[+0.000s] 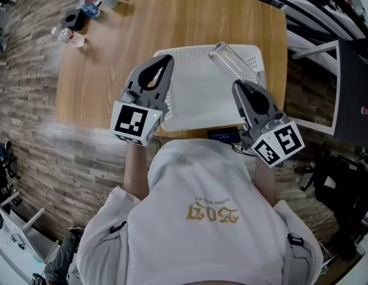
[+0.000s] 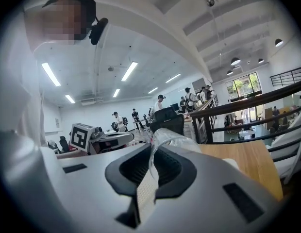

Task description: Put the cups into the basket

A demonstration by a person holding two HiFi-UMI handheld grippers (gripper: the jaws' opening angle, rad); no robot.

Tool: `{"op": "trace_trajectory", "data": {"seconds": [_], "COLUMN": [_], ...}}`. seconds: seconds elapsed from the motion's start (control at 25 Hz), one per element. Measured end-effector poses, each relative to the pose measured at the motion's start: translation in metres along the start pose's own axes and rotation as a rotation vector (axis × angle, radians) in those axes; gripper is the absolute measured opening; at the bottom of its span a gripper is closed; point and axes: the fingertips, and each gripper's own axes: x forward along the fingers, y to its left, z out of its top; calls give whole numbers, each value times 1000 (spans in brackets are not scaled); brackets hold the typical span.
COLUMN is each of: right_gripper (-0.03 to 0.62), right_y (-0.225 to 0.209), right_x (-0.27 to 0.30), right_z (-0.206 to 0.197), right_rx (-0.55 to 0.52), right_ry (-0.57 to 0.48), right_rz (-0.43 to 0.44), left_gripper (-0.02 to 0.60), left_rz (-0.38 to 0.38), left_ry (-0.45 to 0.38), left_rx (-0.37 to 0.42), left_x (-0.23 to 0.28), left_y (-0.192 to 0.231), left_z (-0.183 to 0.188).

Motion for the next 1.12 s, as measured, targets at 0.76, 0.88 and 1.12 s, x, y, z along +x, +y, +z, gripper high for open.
{"op": "trace_trajectory", "data": {"seconds": [0.76,0.88,1.12], "right_gripper": [25,25,25], "right_y": [-8,-8,-13], "right_x": [8,7,9], "right_z": [-50,-59,-77], "right_rx": [-201,-227,-286], "right_ry": [252,292,368], "right_rz": [-26,-7,5], "left_gripper": [8,8,8], "left_rz": [-86,-105,-131], "left_ry": [218,246,294], "left_rx": [42,48,62], "left_x": [21,22,25], "left_y": [-22,-29,-40], "left_z": [-54,-60,-73]}}
